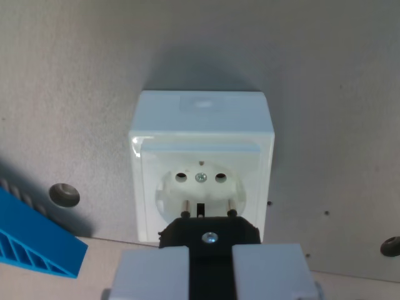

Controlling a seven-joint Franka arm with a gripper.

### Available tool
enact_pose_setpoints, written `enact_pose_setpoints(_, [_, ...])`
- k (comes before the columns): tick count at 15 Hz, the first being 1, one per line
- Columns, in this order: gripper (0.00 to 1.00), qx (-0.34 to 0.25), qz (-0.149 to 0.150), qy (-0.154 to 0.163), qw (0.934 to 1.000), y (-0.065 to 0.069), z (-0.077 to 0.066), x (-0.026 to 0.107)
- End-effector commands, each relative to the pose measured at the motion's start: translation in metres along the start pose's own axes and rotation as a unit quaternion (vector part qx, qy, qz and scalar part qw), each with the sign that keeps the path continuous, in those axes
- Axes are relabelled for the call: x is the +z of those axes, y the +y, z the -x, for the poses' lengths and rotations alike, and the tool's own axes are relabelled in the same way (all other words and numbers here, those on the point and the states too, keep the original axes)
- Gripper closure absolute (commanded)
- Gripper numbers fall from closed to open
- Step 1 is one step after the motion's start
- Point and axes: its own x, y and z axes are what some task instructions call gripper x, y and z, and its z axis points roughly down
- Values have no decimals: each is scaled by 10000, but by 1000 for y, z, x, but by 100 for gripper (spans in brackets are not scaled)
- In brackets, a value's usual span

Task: Move above the white socket

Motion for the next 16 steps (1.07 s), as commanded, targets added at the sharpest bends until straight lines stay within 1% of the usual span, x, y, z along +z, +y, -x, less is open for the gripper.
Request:
enact_pose_setpoints(1, [100, -10, 47, 185, 9998, -2, 3, 2])
enact_pose_setpoints(16, [100, 8, 132, 538, 9985, -7, 10, 7])
